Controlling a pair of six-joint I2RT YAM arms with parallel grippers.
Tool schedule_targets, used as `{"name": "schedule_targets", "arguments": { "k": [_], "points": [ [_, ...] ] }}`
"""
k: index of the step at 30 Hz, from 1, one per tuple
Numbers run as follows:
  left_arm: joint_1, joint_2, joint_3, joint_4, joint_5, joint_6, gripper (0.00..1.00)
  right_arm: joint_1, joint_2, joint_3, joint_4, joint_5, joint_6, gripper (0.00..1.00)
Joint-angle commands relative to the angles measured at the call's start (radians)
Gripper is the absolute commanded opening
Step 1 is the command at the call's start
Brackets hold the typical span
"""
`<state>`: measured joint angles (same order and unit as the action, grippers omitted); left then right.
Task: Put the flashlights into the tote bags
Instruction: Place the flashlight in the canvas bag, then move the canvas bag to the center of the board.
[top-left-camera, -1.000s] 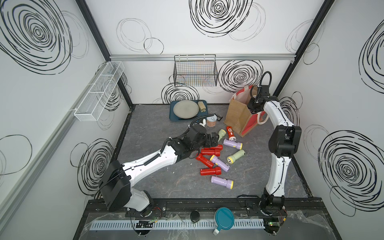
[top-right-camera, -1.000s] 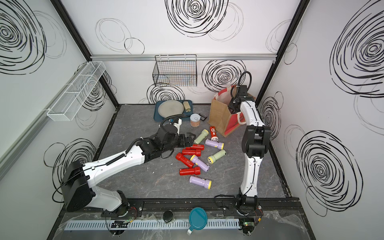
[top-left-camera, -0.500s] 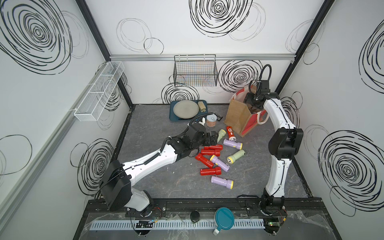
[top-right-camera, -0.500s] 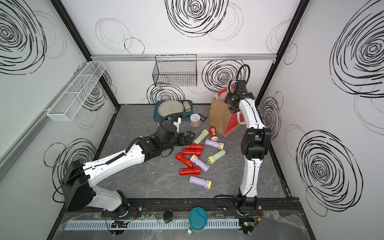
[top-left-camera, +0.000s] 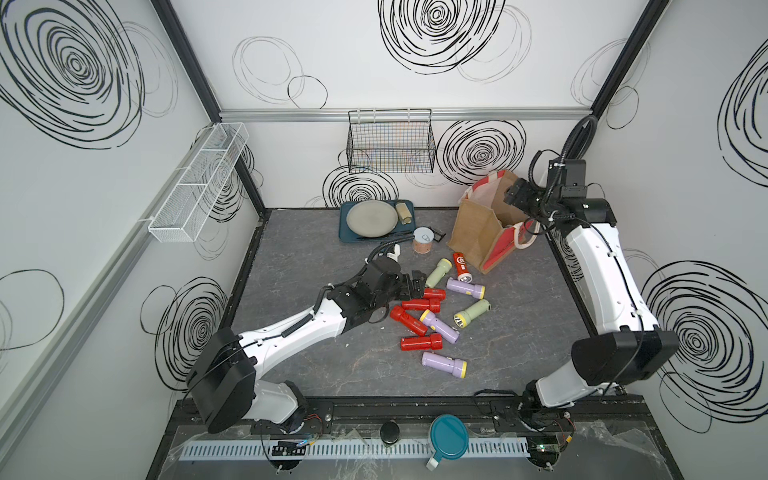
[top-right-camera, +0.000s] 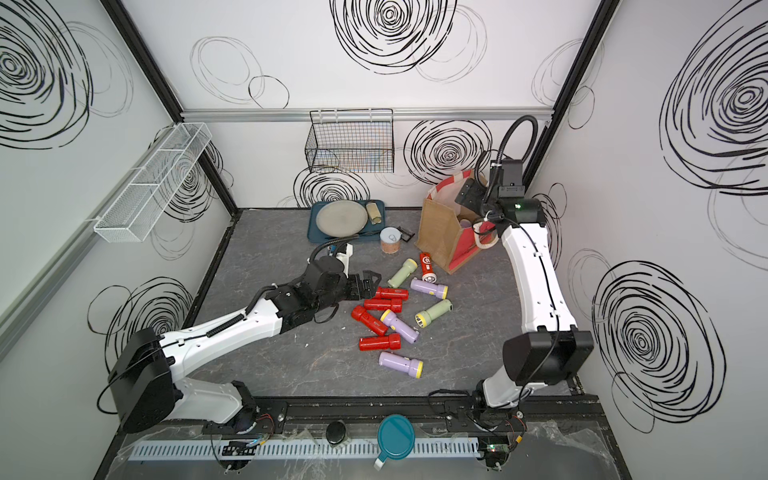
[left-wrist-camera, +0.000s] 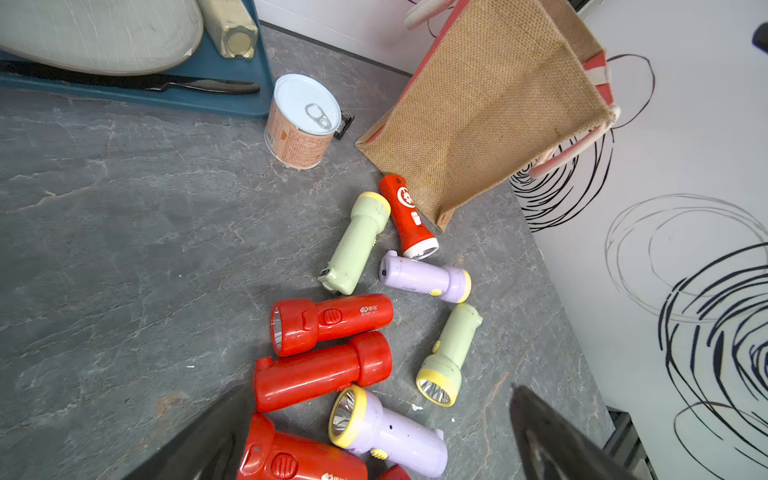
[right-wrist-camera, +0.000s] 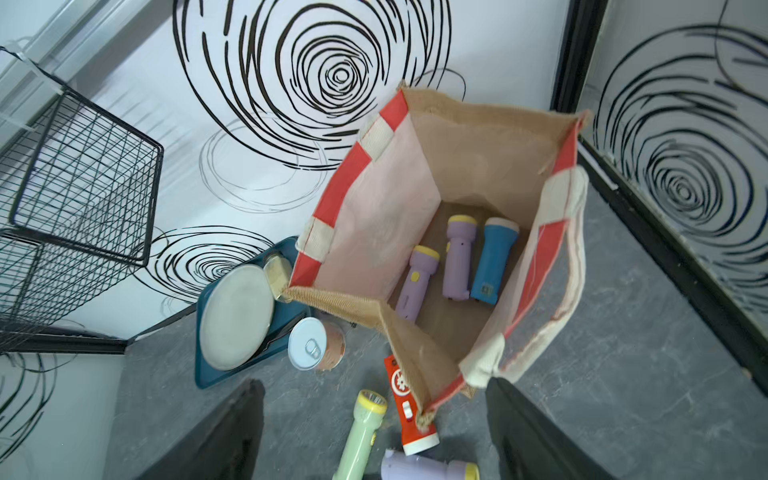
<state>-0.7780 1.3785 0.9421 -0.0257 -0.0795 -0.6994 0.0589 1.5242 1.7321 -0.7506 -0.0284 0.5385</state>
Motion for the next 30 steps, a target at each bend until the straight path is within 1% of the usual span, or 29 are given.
{"name": "schedule_targets", "arguments": {
  "k": [1,4,6,11,13,20,26,29,30],
  "points": [
    [0.008,-0.048,-0.034,0.094,-0.014,-0.005,0.99,0.005,-0.05,-0.135,0.018,-0.048,0.145,0.87],
    [0.012,-0.065,-0.053,0.093,-0.014,-0.003,0.99,0.004,-0.101,-0.249,0.078,-0.05,0.223,0.87],
    [0.016,-0.067,-0.051,0.084,-0.007,-0.002,0.99,-0.006,-0.106,-0.286,0.108,-0.056,0.256,0.87],
    [0.024,-0.05,-0.037,0.074,0.017,0.021,0.99,-0.03,-0.077,-0.33,0.157,-0.02,0.274,0.88],
    [0.025,-0.046,-0.021,0.06,0.016,0.024,0.99,-0.047,-0.062,-0.351,0.195,-0.024,0.278,0.87],
    [0.025,-0.053,-0.008,0.05,0.014,0.029,0.99,-0.076,-0.015,-0.347,0.26,-0.044,0.292,0.84],
    [0.026,-0.062,-0.006,0.041,0.005,0.028,0.99,-0.091,0.045,-0.348,0.293,-0.056,0.291,0.77],
    [0.025,-0.061,-0.002,0.037,0.003,0.028,0.99,-0.091,0.054,-0.354,0.296,-0.054,0.291,0.67],
    [0.025,-0.062,0.0,0.037,0.004,0.029,0.99,-0.091,0.053,-0.357,0.298,-0.052,0.289,0.62]
  ]
}}
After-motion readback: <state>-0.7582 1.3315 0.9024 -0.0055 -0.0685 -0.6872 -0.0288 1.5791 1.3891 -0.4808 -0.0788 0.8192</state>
